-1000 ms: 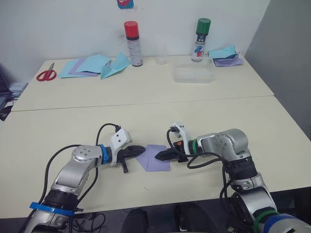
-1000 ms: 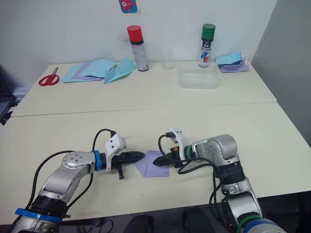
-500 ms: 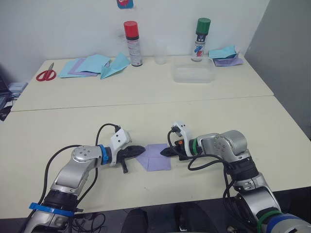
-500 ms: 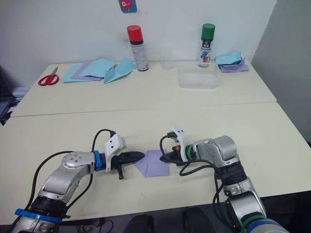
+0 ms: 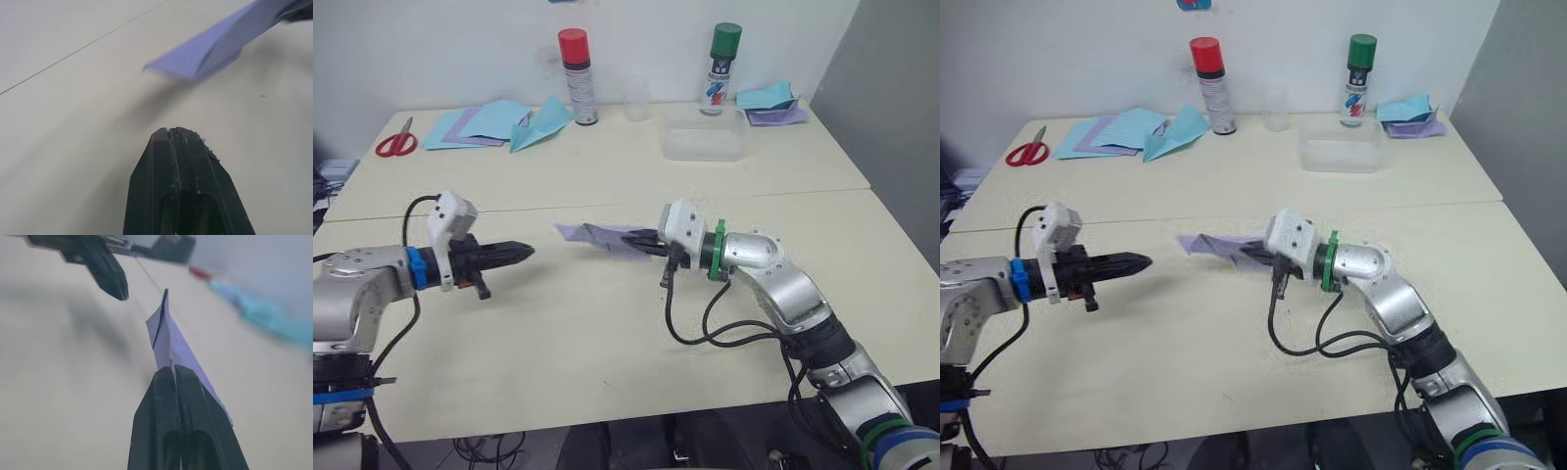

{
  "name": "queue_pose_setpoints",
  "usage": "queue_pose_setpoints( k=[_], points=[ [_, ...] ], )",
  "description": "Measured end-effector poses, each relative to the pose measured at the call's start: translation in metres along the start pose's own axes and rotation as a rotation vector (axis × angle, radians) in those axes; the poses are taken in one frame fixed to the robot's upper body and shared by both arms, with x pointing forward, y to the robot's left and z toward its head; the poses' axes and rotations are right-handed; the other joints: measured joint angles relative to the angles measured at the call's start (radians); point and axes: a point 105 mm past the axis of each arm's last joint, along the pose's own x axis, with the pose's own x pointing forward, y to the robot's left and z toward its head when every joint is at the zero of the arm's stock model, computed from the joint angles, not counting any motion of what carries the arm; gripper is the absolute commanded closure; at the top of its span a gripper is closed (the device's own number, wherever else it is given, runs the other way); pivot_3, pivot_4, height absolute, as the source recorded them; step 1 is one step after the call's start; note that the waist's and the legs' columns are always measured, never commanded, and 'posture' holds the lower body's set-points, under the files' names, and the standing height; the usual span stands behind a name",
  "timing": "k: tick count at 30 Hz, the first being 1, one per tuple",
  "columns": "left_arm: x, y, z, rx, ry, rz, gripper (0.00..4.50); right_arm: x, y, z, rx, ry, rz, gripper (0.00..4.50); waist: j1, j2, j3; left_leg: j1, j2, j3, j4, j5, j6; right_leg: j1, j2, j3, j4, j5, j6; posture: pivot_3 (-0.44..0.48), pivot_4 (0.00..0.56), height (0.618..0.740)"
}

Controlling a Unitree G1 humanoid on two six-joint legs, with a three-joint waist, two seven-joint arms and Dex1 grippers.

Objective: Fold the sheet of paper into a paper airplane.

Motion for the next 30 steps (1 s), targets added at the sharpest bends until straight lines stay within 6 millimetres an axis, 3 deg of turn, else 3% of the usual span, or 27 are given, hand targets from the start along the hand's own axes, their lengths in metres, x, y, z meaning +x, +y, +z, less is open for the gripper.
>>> queue_pose_setpoints(
  k=[3, 9, 17, 20, 22, 30],
  points=[
    [-0.003, 0.008, -0.006, -0.007, 0.008, 0.026, 4.5, 0.008, 0.027, -0.005, -0.288, -0.059, 0.088, 4.48, 0.003, -0.002, 0.0, 0.0, 0.0, 0.001, 0.0, 0.0, 0.0, 0.0, -0.001, 0.0, 0.001, 0.0, 0.0, 0.0, 0.15, 0.74],
    [-0.005, 0.01, 0.004, 0.045, 0.002, 0.039, 4.5, 0.011, 0.083, -0.025, -0.475, -0.126, 0.266, 4.48, 0.011, -0.003, 0.001, 0.001, 0.0, 0.002, 0.001, 0.002, -0.003, 0.0, -0.002, 0.001, 0.004, 0.001, -0.001, 0.0, 0.15, 0.74],
    [0.025, -0.05, -0.007, 0.14, 0.061, -0.167, 4.5, 0.001, 0.097, -0.04, -0.437, -0.107, 0.331, 4.48, 0.025, -0.003, 0.0, 0.005, 0.0, 0.001, 0.002, 0.005, -0.009, 0.006, -0.003, 0.001, 0.004, 0.001, -0.002, 0.0, 0.15, 0.74],
    [0.039, -0.07, -0.019, 0.171, 0.092, -0.231, 4.5, -0.001, 0.101, -0.047, -0.352, -0.061, 0.353, 3.91, 0.026, -0.003, 0.0, 0.01, 0.0, 0.001, 0.002, 0.005, -0.009, 0.01, -0.003, 0.001, 0.004, 0.001, -0.002, 0.0, 0.15, 0.74],
    [0.045, -0.076, -0.028, 0.19, 0.111, -0.248, 4.5, 0.0, 0.102, -0.049, -0.304, -0.037, 0.36, 3.23, 0.025, -0.003, 0.0, 0.01, -0.001, 0.001, 0.002, 0.005, -0.009, 0.01, -0.003, 0.001, 0.005, 0.001, -0.003, 0.0, 0.15, 0.74],
    [0.046, -0.068, -0.033, 0.24, 0.122, -0.225, 4.5, -0.013, 0.097, -0.042, -0.285, -0.039, 0.389, 0.41, 0.027, -0.003, 0.0, 0.011, 0.0, -0.001, 0.002, 0.005, -0.008, 0.011, -0.002, -0.001, 0.005, 0.002, -0.004, 0.0, 0.15, 0.74]
  ],
)
